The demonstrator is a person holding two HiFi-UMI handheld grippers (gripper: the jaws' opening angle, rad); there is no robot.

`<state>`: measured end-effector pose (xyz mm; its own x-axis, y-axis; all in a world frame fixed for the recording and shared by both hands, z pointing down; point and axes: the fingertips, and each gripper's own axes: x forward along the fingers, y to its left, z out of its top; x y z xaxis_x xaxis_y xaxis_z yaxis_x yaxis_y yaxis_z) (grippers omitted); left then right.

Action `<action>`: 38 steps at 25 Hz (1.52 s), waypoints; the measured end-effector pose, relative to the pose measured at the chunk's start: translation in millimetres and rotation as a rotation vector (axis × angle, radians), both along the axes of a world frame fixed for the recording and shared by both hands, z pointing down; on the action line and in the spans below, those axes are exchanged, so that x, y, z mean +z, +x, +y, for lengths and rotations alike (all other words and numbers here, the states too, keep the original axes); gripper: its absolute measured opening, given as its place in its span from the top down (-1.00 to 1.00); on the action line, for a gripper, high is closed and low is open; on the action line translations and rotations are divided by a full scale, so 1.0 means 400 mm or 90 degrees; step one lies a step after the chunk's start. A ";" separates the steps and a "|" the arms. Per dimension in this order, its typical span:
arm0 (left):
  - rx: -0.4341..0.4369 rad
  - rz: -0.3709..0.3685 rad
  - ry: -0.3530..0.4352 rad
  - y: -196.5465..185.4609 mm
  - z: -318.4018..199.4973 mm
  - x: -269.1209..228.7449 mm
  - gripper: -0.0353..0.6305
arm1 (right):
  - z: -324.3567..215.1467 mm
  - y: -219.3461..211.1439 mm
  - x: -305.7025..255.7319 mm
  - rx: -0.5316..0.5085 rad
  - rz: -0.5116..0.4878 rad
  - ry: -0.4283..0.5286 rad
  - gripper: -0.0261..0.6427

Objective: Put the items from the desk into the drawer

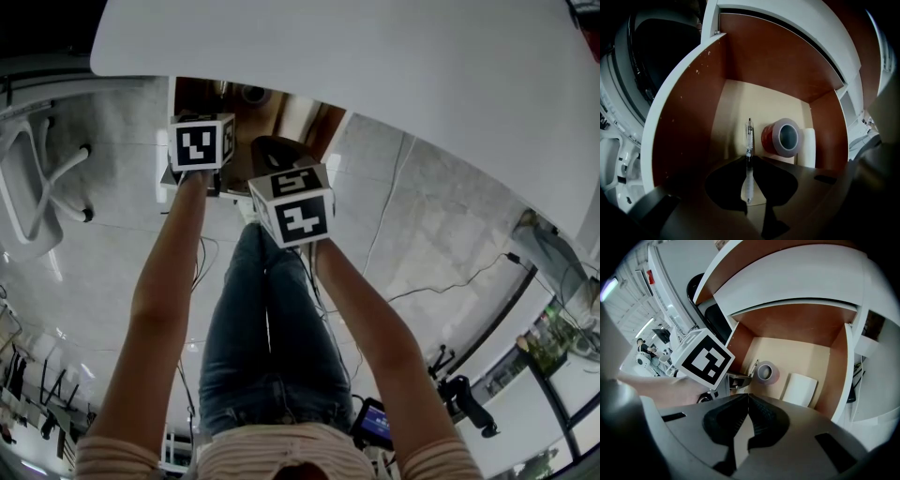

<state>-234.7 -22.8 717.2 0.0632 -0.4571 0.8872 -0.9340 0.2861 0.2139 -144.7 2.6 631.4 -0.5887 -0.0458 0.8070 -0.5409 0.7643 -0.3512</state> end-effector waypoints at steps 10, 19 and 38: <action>0.032 -0.010 -0.010 -0.003 -0.001 0.022 0.75 | 0.004 0.002 0.013 0.001 0.008 0.000 0.87; 0.035 -0.008 -0.019 0.011 0.010 0.031 0.75 | 0.007 0.009 0.009 -0.002 0.010 0.004 0.87; 0.019 -0.015 -0.009 0.007 0.005 0.020 0.69 | -0.001 0.013 0.001 -0.001 0.010 0.012 0.87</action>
